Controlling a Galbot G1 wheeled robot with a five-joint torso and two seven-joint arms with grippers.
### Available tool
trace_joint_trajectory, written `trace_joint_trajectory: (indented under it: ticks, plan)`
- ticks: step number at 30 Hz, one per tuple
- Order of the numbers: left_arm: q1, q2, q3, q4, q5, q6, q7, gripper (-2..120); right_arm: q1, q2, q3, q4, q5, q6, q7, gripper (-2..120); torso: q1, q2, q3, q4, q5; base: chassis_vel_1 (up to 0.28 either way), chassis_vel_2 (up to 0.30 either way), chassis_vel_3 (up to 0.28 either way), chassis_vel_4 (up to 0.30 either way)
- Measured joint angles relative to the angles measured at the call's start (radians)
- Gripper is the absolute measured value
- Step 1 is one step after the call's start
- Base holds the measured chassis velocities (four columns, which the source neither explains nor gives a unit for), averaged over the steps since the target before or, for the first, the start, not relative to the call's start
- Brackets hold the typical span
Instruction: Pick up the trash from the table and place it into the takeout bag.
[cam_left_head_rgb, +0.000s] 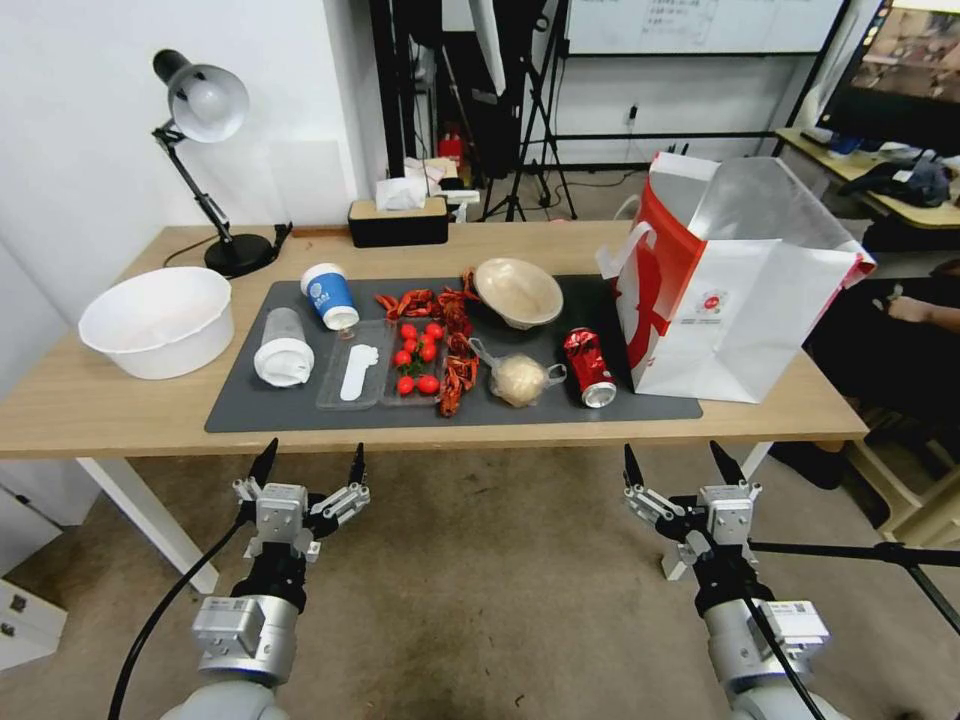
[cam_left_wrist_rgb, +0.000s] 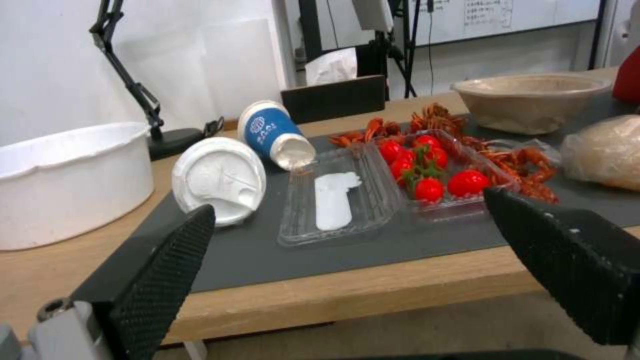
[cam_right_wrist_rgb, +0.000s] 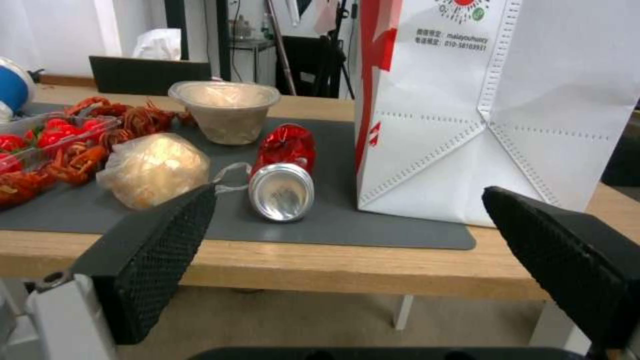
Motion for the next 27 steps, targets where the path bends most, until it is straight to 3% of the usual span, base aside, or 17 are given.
trace_joint_trajectory:
  ticks: [27]
  plan:
    - [0.000,0.000,0.000,0.000,0.000,0.000,0.000,100,0.000,0.000,0.000,0.000,0.000,0.000,0.000,100,0.000,0.000,0.000,0.0000,0.0000,0.000,0.000,0.000,0.000]
